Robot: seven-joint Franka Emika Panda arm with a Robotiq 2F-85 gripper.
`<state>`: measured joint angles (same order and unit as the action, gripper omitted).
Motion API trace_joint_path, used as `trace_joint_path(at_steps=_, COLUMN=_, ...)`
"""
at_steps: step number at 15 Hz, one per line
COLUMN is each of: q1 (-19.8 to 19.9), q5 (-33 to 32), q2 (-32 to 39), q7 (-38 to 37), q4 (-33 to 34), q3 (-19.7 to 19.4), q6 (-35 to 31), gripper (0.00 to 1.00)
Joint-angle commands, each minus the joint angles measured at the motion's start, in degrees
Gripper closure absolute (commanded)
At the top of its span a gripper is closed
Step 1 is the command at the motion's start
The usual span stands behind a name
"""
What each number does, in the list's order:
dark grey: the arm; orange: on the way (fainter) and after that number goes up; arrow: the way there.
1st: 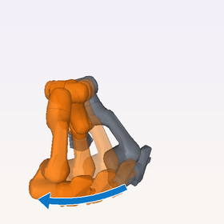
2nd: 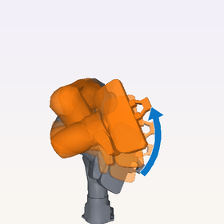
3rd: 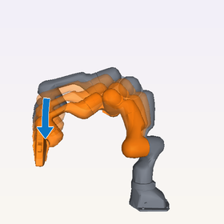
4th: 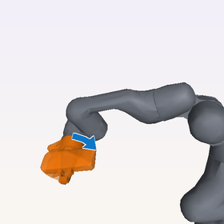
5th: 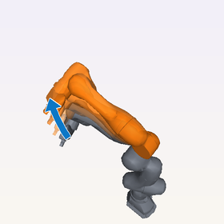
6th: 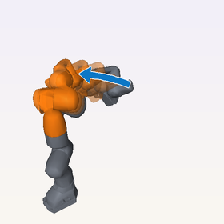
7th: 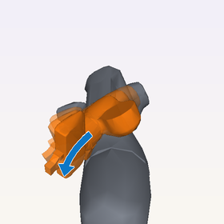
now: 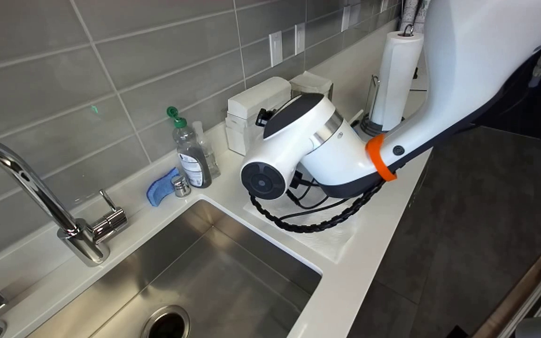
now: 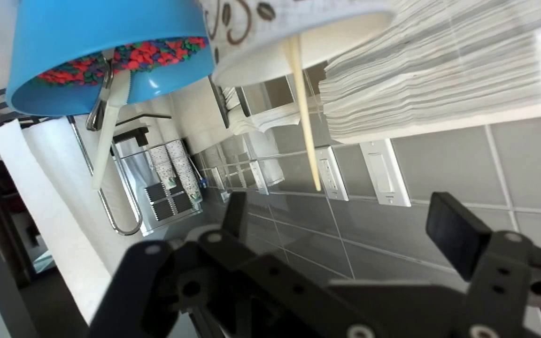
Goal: Remove the white straw from the blue bowl and place it in the coffee cup on the left.
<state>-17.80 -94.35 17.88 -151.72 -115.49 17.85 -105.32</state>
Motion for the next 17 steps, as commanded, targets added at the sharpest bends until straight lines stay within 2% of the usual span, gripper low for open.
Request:
trace_joint_path(at_steps=1, q1=0.32, q5=12.05, q2=-6.05, q7=6.65, q4=-0.67, q3=1.62, q6=0.01, gripper=0.0)
trace_joint_path(at_steps=3, q1=0.88, q5=21.2, q2=-9.52, q7=13.21, q4=-0.87, q3=2.23, q6=1.99, gripper=0.0)
trace_joint_path(at_steps=7, q1=0.5, q5=35.37, q2=-15.03, q7=21.47, q4=0.08, q3=0.51, q6=7.01, gripper=0.0)
trace_joint_path(at_steps=11, q1=2.34, q5=48.46, q2=-19.56, q7=28.58, q4=-1.46, q3=-1.66, q6=3.76, gripper=0.0)
trace_joint_path(at_steps=12, q1=2.87, q5=50.72, q2=-21.34, q7=30.18, q4=-2.92, q3=-2.36, q6=0.1, gripper=0.0)
trace_joint_path(at_steps=13, q1=1.74, q5=45.73, q2=-17.93, q7=27.38, q4=0.15, q3=-1.41, q6=4.92, gripper=0.0)
trace_joint_path(at_steps=17, q1=2.71, q5=48.88, q2=-19.82, q7=29.59, q4=-0.78, q3=-2.08, q6=2.35, gripper=0.0)
